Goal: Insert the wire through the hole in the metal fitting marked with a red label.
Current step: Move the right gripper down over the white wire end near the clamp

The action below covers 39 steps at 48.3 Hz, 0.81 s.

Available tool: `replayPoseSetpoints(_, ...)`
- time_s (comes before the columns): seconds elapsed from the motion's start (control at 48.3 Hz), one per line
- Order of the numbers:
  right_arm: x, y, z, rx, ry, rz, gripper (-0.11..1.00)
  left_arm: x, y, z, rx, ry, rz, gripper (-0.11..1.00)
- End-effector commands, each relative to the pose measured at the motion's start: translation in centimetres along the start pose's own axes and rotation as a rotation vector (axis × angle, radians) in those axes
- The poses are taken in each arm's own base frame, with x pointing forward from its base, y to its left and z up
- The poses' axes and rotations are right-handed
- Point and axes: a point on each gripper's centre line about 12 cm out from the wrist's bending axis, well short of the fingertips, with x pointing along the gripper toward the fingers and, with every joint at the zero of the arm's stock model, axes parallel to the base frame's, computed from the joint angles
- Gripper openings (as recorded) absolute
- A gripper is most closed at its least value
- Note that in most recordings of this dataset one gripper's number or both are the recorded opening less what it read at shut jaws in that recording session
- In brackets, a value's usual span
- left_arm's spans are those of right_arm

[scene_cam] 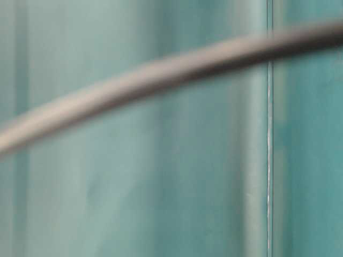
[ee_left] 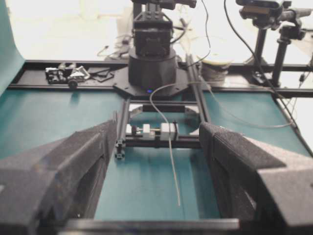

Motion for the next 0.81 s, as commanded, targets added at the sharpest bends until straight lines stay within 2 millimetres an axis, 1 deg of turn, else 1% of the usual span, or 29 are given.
replayPoseSetpoints(0.0,0.1,0.0,-0.3,0.006,0.008,-0.002,0.24,0.1,0.8,0.2,-0.042,-0.007,0.047,0.24)
replayPoseSetpoints(0.041,0.1,0.0,-0.5,0.008,0.011,-0.002,0.22,0.1,1.0,-0.1,-0.043,-0.001,0.055,0.22)
replayPoseSetpoints(0.124,0.1,-0.1,-0.7,0.026,0.017,-0.005,0.06,0.0,1.2,-0.3,-0.040,0.002,0.064,0.05)
replayPoseSetpoints(0.166,0.1,-0.1,-0.7,0.039,0.020,-0.006,0.00,0.0,1.2,-0.3,-0.040,0.000,0.066,0.00)
replayPoseSetpoints(0.207,0.1,-0.1,-0.8,0.052,0.023,-0.006,-0.03,0.0,1.2,-0.2,-0.040,-0.001,0.066,-0.03)
replayPoseSetpoints(0.249,0.1,-0.1,-0.9,0.062,0.026,-0.008,-0.03,0.0,1.3,-0.2,-0.038,-0.003,0.069,-0.01)
replayPoseSetpoints(0.29,0.2,-0.1,-1.0,0.070,0.032,-0.009,-0.03,0.0,1.3,-0.2,-0.037,-0.003,0.071,0.04)
replayPoseSetpoints(0.414,0.6,-0.2,-1.8,0.076,0.065,-0.015,-0.03,0.1,1.5,-0.9,-0.037,0.021,0.082,0.24)
replayPoseSetpoints(0.456,0.9,-0.2,-2.1,0.076,0.081,-0.014,0.00,0.2,1.6,-1.3,-0.037,0.036,0.086,0.28)
replayPoseSetpoints(0.518,1.3,-0.3,-2.7,0.076,0.108,-0.019,0.06,0.6,1.7,-2.2,-0.039,0.070,0.090,0.29)
replayPoseSetpoints(0.642,2.2,-0.4,-4.2,0.076,0.176,-0.026,0.33,1.7,1.8,-3.6,-0.042,0.130,0.092,0.33)
replayPoseSetpoints(0.684,2.6,-0.4,-4.7,0.076,0.196,-0.028,0.39,2.2,1.9,-4.1,-0.042,0.147,0.093,0.35)
replayPoseSetpoints(0.725,2.9,-0.4,-5.2,0.078,0.219,-0.027,0.42,2.5,1.9,-4.3,-0.042,0.153,0.094,0.37)
replayPoseSetpoints(0.787,3.3,-0.5,-6.0,0.079,0.255,-0.031,0.42,2.8,1.9,-4.9,-0.042,0.160,0.095,0.42)
